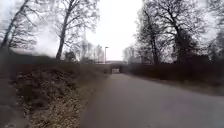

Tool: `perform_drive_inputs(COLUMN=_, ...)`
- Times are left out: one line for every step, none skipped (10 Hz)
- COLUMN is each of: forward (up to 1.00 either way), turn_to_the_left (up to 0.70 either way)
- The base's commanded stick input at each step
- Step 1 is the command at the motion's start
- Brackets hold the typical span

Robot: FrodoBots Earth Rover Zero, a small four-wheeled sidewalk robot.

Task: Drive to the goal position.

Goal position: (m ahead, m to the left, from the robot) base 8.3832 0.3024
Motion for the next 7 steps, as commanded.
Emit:
perform_drive_inputs(forward=0.7, turn_to_the_left=0.06)
perform_drive_inputs(forward=0.7, turn_to_the_left=0.1)
perform_drive_inputs(forward=0.7, turn_to_the_left=0.13)
perform_drive_inputs(forward=0.7, turn_to_the_left=0.14)
perform_drive_inputs(forward=0.7, turn_to_the_left=0.14)
perform_drive_inputs(forward=0.7, turn_to_the_left=0.11)
perform_drive_inputs(forward=0.7, turn_to_the_left=0.08)
